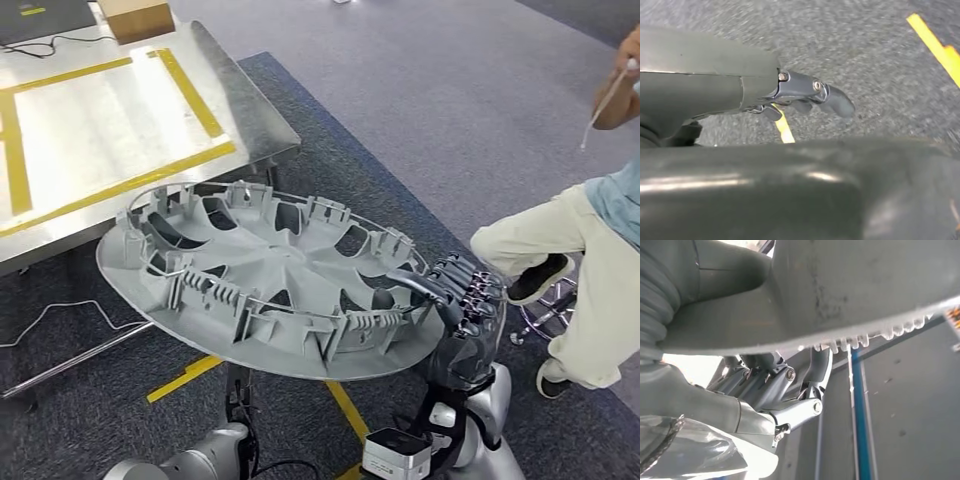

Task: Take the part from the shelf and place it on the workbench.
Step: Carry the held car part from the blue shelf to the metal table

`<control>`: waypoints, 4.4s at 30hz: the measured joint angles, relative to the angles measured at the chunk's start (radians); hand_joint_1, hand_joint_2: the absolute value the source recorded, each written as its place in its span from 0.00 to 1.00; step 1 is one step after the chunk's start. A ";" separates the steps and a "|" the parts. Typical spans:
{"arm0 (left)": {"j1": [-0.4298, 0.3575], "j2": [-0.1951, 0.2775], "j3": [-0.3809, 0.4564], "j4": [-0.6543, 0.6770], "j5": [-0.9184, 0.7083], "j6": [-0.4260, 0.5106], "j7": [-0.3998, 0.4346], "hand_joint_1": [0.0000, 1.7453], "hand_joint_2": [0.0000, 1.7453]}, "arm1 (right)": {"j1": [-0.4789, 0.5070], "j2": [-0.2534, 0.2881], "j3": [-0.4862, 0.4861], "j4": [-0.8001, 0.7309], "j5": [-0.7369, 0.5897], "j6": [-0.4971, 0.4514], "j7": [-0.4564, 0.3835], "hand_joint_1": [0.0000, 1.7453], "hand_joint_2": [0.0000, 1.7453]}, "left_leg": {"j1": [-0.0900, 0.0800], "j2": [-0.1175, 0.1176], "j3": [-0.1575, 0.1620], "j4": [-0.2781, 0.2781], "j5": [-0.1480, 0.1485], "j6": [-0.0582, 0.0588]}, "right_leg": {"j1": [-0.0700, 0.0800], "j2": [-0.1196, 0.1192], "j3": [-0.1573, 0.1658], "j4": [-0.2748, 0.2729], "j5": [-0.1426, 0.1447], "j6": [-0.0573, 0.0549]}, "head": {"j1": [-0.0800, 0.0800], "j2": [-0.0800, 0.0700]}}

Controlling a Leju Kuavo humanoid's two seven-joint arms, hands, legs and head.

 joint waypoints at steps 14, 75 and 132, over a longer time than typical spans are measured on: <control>0.000 -0.004 0.009 0.000 0.005 -0.001 0.001 0.00 0.00 | -0.019 -0.005 0.005 0.025 -0.004 0.000 -0.001 1.00 1.00 | 0.008 0.006 -0.103 0.214 -0.110 -0.060 | -0.008 -0.003 0.116 -0.288 0.155 -0.042 | -0.012 0.000; 0.311 0.163 -0.076 -0.002 -0.034 -0.235 -0.160 0.00 0.00 | 0.285 -0.071 -0.224 -0.190 0.089 -0.005 -0.039 1.00 1.00 | 0.018 0.014 -0.052 0.203 -0.150 -0.070 | -0.005 0.003 0.125 -0.291 0.146 -0.043 | -0.007 0.000; 0.320 0.210 -0.066 -0.002 -0.031 -0.268 -0.149 0.00 0.00 | 0.299 -0.057 -0.207 -0.189 0.223 -0.004 -0.038 1.00 1.00 | 0.009 0.015 0.070 -0.010 -0.065 -0.052 | 0.000 0.006 0.137 -0.290 0.130 -0.031 | -0.002 0.000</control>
